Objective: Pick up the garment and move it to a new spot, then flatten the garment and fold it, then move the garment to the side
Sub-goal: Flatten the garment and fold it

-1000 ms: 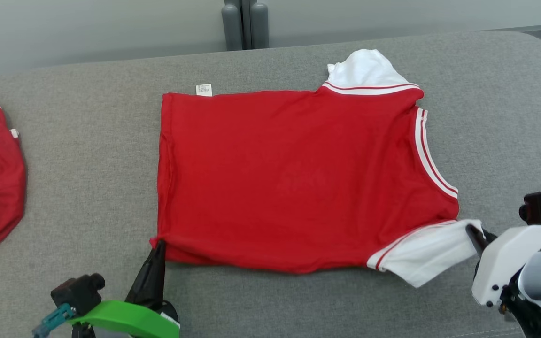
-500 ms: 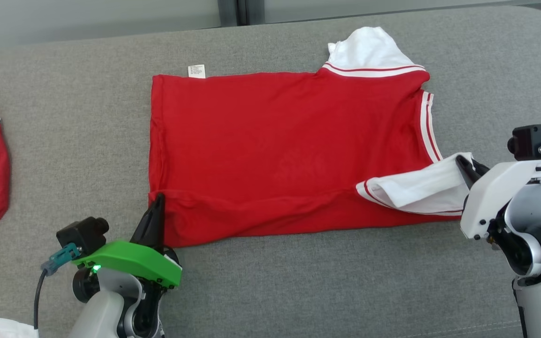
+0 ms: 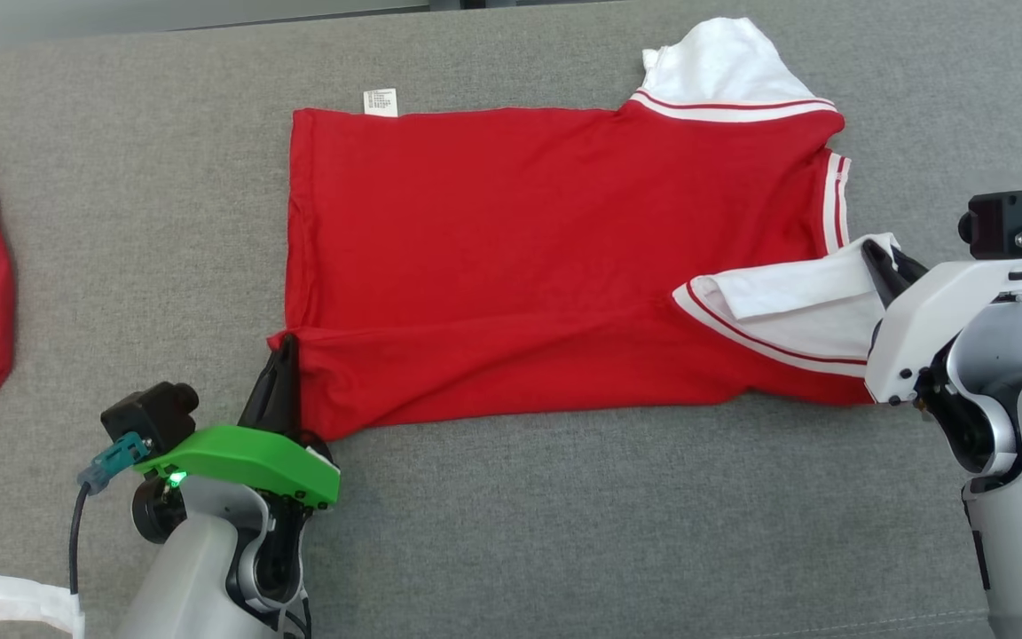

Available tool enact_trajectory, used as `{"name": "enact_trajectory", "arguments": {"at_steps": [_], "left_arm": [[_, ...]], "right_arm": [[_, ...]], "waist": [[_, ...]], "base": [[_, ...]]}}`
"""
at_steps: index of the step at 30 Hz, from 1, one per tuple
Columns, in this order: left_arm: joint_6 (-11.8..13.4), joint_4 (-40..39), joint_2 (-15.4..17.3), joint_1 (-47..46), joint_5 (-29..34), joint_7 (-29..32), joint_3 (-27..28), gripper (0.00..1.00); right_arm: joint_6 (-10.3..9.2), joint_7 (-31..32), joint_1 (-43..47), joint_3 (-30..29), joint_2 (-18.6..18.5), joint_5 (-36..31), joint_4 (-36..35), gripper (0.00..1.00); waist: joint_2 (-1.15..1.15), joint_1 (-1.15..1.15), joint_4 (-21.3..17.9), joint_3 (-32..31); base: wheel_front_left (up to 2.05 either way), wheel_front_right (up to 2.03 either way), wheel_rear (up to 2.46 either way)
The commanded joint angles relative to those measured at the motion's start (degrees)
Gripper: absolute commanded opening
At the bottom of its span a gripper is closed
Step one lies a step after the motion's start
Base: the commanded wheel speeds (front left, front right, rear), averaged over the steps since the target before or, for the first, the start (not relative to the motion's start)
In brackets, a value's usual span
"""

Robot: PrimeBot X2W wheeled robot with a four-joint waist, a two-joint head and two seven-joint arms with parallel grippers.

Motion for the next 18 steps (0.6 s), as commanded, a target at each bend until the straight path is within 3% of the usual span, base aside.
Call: {"name": "enact_trajectory", "arguments": {"at_steps": [1, 5, 6, 7, 18], "left_arm": [[-0.2, 0.44, 0.03, -1.33, 0.33, -0.45, 0.12, 0.0], [-0.44, 1.51, -0.44, -2.43, 0.4, -1.02, 0.08, 0.0], [-0.57, 1.77, -0.59, -2.7, 0.44, -1.16, 0.01, 0.25], [-0.61, 2.14, -0.67, -3.02, 0.66, -1.4, -0.11, 1.0], [-0.78, 3.47, 0.19, -2.9, 3.43, -4.07, 0.11, 1.0]], "right_arm": [[-0.06, -0.75, -0.93, 0.05, -0.4, -0.35, 0.49, 0.0], [-0.06, -1.56, -1.81, 0.49, -0.17, -0.61, 2.2, 0.0], [-0.06, -1.85, -2.11, 0.57, -0.11, -0.83, 2.59, 0.33], [-0.06, -2.38, -2.5, 0.74, 0.07, -0.89, 2.98, 1.0], [-0.06, -7.26, -2.91, 1.67, -0.01, 0.43, 3.98, 1.0]], "waist": [[0.0, 0.0, 0.26, 0.3], [0.0, 0.0, 0.55, 0.64], [0.0, 0.0, 0.61, 0.68], [0.0, 0.0, 0.68, 0.73], [0.0, 0.0, 0.92, -0.77]], "base": [[0.0, 0.0, 0.0], [0.0, 0.0, 0.0], [0.0, 0.0, 0.0], [0.0, 0.0, 0.0], [0.0, 0.0, 0.0]]}}
